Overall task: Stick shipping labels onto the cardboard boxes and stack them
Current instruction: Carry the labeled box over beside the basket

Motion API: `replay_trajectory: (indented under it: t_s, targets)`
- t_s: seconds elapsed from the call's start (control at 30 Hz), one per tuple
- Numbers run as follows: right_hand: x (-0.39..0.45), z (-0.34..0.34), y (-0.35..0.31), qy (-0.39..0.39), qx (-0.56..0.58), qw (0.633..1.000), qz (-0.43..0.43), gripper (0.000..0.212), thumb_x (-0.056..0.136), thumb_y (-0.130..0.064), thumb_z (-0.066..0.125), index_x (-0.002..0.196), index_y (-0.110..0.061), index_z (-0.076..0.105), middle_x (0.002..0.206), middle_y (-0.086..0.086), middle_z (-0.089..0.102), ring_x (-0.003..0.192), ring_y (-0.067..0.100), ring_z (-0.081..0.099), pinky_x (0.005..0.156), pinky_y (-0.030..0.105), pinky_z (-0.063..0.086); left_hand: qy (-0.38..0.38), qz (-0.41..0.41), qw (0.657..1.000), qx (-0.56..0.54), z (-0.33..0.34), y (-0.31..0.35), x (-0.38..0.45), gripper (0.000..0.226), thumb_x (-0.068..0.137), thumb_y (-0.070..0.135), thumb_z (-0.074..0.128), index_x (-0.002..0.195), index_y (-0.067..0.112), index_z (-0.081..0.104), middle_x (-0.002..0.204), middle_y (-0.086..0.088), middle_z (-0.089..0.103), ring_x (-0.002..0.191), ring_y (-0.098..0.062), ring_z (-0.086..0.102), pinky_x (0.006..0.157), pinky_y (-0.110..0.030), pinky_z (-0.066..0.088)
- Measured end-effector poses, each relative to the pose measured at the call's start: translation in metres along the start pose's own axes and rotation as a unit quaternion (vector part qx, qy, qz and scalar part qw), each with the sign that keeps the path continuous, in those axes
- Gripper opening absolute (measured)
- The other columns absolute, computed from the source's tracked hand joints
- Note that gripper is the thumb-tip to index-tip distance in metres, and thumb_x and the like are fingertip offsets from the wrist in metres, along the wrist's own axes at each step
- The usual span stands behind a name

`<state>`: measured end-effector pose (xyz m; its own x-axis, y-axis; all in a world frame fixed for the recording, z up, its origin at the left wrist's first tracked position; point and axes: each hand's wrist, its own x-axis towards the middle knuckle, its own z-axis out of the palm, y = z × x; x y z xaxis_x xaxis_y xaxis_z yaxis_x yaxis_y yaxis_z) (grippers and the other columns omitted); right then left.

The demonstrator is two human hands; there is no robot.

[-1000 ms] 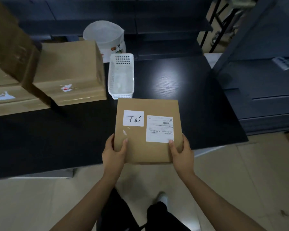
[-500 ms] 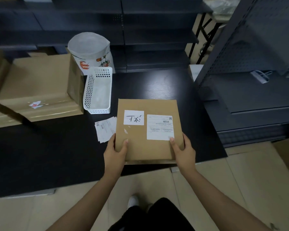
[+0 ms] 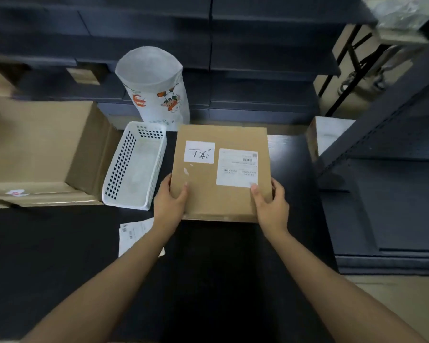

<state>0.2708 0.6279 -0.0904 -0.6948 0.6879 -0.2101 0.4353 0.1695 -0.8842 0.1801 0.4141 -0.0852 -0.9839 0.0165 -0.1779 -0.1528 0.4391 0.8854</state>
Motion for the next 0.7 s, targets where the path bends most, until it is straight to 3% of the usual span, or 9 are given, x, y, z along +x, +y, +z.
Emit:
replay_trajectory:
  t_s: [0.2,0.37,0.53,0.7]
  targets:
    - [0.070,0.045,-0.013,-0.039,-0.007,0.999,0.002,0.065,0.081,-0.060,0.062,0.134,-0.028,0.042,0.117,-0.014,0.055,0.104,0.008,0.054,0.083,0.025,0.044,0.016,-0.004,1.000,0.010,0.011,-0.002,0.072,0.051,0.089,0.046,0.058,0.134,0.026,0.046,0.114,0.019,0.055,0.092,0.006,0.052,0.072,-0.004,0.037]
    - [0.087,0.073,0.000,-0.044,-0.035,0.998,0.029,0.064,0.084,-0.059,0.059,0.136,-0.027,0.040,0.121,-0.008,0.057,0.103,0.011,0.055,0.082,0.028,0.047,-0.004,-0.042,0.999,0.028,0.018,-0.023,0.100,0.055,0.088,0.051,0.057,0.135,0.026,0.046,0.120,0.012,0.059,0.102,-0.007,0.058,0.081,-0.019,0.045]
    - [0.087,0.077,0.003,-0.018,-0.036,0.999,0.036,0.060,0.081,-0.062,0.059,0.132,-0.035,0.041,0.113,-0.016,0.055,0.098,0.008,0.055,0.073,0.021,0.042,-0.004,-0.055,0.998,0.011,0.020,-0.025,0.107,0.059,0.085,0.054,0.059,0.136,0.028,0.045,0.112,0.021,0.059,0.098,0.004,0.058,0.073,-0.009,0.042]
    - [0.086,0.076,-0.001,-0.024,-0.049,0.997,0.055,0.063,0.079,-0.066,0.058,0.132,-0.038,0.039,0.113,-0.016,0.055,0.099,0.010,0.057,0.074,0.025,0.045,-0.017,-0.047,0.999,0.011,0.018,-0.024,0.105,0.057,0.087,0.049,0.058,0.136,0.025,0.045,0.119,0.016,0.058,0.103,-0.002,0.057,0.083,-0.016,0.045]
